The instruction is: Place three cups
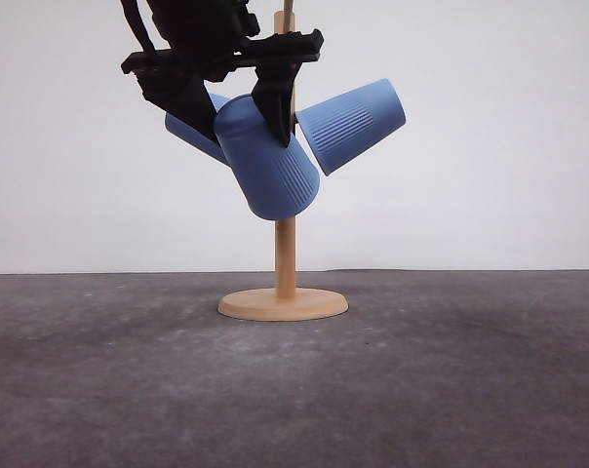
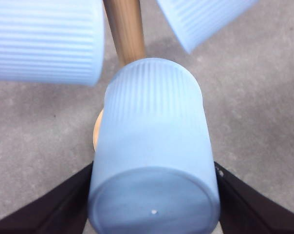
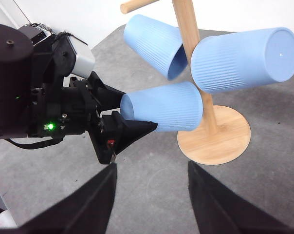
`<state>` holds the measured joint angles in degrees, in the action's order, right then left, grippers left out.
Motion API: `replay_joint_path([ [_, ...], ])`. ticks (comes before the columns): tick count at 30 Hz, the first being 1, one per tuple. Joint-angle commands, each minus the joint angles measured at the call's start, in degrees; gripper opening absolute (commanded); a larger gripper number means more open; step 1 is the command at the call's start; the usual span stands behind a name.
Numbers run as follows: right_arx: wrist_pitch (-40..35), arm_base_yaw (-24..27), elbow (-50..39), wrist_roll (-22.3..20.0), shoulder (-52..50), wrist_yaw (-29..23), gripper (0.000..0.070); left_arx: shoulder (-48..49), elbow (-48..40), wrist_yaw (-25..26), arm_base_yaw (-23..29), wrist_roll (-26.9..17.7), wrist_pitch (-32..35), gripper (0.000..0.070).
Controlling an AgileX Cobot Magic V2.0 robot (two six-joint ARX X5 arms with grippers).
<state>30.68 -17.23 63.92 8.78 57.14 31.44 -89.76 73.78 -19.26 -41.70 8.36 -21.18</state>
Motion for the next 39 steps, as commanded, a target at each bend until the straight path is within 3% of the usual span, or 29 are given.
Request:
replay_joint_path([
  [1,-0.4,-0.2,1.1,-0.7,0.5,0.0,0.0292,-1.1,1.5,-0.3,-0.3,-0.4,0.6,0.0434],
  [19,-0.4,-0.2,1.1,-0.7,0.5,0.0,0.0292,-4.2,1.5,-0.3,0.1,-0.4,0.0,0.0442],
  [21,-0.4,-0.2,1.1,-0.7,0.5,0.0,0.0292,-4.3,1.5,-0.2,0.1,-0.4,0.1,0.0453],
  [26,-0.3,-0.2,1.1,-0.7,0.5,0.0,0.0292,-4.3,1.5,-0.2,0.1,-0.4,0.1,0.0562],
  [36,-0.2,-0.2,1.1,-0.6,0.5,0.2,0.0292,-4.3,1.5,-0.2,0.1,-0.4,0.1,0.0574],
  [39,-0.1,-0.2,1.1,-0.6,0.5,0.2,0.0292,-4.2,1.5,-0.2,0.1,-0.4,-0.4,0.0641],
])
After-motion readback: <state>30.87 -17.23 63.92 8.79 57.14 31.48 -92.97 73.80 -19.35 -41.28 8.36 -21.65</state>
